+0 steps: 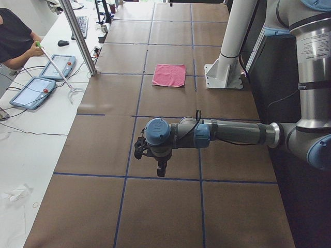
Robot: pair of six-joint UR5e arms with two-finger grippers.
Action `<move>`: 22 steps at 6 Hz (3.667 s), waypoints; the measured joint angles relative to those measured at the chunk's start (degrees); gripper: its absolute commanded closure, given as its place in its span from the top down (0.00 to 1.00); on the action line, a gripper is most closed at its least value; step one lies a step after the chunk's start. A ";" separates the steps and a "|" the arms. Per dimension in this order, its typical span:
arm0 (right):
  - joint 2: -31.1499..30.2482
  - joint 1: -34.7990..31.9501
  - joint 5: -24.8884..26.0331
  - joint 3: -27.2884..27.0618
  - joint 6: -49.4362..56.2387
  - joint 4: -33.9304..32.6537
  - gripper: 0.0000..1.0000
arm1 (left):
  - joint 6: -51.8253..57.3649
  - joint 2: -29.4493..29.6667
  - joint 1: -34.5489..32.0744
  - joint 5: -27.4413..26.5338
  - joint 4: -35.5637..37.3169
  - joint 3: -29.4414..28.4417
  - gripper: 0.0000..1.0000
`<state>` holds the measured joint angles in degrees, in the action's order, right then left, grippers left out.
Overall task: Fold towel twice with both arms
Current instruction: 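Move both grippers from rest toward the pink towel's near corners, then lower both grippers and grasp the towel's two near corners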
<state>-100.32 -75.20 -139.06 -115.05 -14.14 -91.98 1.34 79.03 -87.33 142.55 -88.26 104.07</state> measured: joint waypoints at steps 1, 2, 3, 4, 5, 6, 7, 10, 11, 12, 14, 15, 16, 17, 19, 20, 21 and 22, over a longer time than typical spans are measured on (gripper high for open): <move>0.32 5.98 0.23 -1.73 -11.16 6.52 0.99 | -11.72 0.10 3.77 0.77 -7.76 0.02 1.00; 0.56 12.51 1.89 -2.43 -24.52 15.42 0.99 | -24.22 0.17 8.13 0.90 -15.94 0.06 1.00; 1.98 19.92 5.74 -3.26 -38.53 21.89 0.99 | -36.52 0.50 12.75 0.75 -22.81 0.31 1.00; 5.10 27.40 11.02 -4.32 -51.74 24.24 0.98 | -47.71 2.04 17.13 0.43 -26.94 1.07 1.00; 9.20 35.03 17.50 -5.06 -63.54 24.41 0.97 | -58.98 5.16 22.32 -1.60 -28.61 2.67 1.00; 14.83 42.09 24.16 -5.31 -72.59 21.08 0.96 | -69.73 8.78 28.70 -5.76 -29.01 4.74 1.00; 22.80 49.10 30.71 -5.16 -79.85 12.41 0.95 | -78.69 12.67 35.52 -10.69 -28.93 6.18 1.00; 35.75 61.52 44.49 1.34 -92.41 0.52 0.88 | -91.06 29.62 53.49 -25.29 -13.79 5.55 1.00; 36.83 62.08 45.42 3.60 -94.49 0.29 0.86 | -91.68 33.45 56.45 -28.44 -9.55 4.83 1.00; 37.31 62.23 46.33 5.32 -95.25 0.26 0.82 | -91.85 34.75 57.62 -29.71 -8.22 4.51 1.00; 37.80 62.28 47.27 7.13 -95.42 0.30 0.54 | -91.93 35.19 58.19 -30.19 -7.75 4.40 1.00; 37.96 62.28 47.30 7.34 -95.47 0.31 0.46 | -91.95 35.25 58.21 -30.24 -7.75 4.39 1.00; 38.07 62.26 47.31 7.46 -95.52 0.31 0.48 | -91.95 35.29 58.46 -30.71 -7.79 4.39 1.00; 38.09 62.22 47.31 7.62 -95.54 0.31 0.47 | -92.04 35.31 58.96 -31.39 -7.78 4.39 1.00; 38.27 62.25 47.31 8.03 -95.50 0.35 0.00 | -92.40 35.35 59.51 -31.85 -7.79 4.22 1.00; 38.47 62.25 47.28 8.09 -95.53 0.35 0.00 | -92.49 35.38 59.70 -31.88 -7.80 4.12 1.00; 38.57 62.22 47.24 8.08 -95.52 0.38 0.00 | -93.17 35.73 60.44 -31.98 -7.81 3.92 1.00; 38.60 62.17 47.22 7.97 -95.48 0.39 0.00 | -94.79 36.53 62.05 -33.07 -7.79 3.59 1.00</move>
<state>-61.72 -13.04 -91.84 -107.08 -109.62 -91.59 -93.45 115.56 -25.28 109.48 -96.04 107.67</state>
